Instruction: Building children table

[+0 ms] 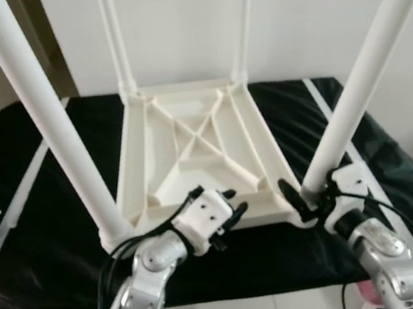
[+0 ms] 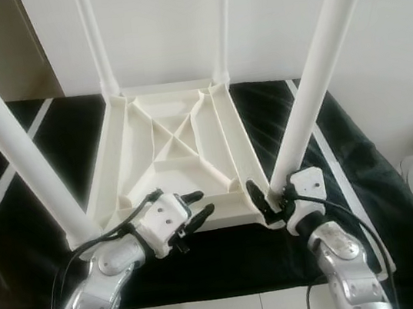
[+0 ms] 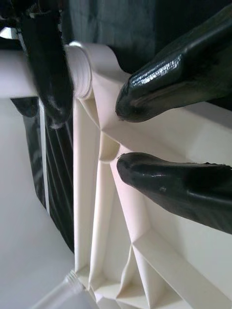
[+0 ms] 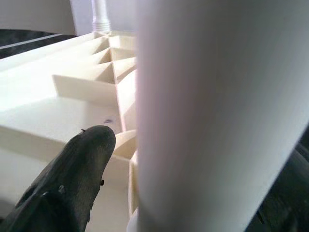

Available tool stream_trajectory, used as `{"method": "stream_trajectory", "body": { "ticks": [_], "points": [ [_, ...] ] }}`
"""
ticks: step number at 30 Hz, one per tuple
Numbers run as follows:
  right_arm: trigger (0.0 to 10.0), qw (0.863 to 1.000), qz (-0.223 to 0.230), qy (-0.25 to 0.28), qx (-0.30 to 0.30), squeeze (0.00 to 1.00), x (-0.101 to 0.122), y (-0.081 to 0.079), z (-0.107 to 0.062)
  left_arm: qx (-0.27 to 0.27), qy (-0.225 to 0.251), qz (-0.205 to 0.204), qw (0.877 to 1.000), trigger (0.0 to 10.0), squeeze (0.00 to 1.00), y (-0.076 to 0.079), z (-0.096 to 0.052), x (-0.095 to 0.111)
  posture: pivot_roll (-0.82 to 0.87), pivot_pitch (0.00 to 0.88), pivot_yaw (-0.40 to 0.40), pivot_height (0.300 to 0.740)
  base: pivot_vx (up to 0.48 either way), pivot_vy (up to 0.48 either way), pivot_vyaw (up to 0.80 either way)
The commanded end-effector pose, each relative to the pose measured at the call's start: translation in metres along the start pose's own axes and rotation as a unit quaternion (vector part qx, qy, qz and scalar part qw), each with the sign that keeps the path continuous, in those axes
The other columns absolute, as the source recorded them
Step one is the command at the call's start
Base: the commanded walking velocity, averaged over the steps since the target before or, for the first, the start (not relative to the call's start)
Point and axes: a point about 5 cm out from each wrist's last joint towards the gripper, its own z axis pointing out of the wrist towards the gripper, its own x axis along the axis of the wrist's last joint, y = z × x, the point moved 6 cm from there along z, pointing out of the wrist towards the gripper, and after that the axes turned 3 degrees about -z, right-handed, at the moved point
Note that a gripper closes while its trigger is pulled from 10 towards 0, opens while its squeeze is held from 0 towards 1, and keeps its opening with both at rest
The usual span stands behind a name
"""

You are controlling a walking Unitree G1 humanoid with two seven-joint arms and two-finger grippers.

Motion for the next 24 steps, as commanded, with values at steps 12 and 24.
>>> {"method": "stream_trajectory", "body": {
  "ticks": [12, 24],
  "points": [
    [0.0, 0.999, -0.021, -0.002, 0.04, 0.0, -0.004, 0.003, -0.004, -0.026, 0.016, 0.004, 1.0, 10.0, 0.0, 0.006, 0.012, 0.012, -0.12, 0.073, 0.007, 0.74, 0.0, 0.0, 0.0],
    [10.0, 1.0, 0.018, -0.017, -0.012, 0.0, -0.008, -0.003, -0.003, -0.025, 0.013, 0.006, 1.0, 10.0, 0.0, 0.005, 0.01, 0.013, -0.11, 0.091, 0.001, 0.74, 0.0, 0.0, 0.0]
  ]
}}
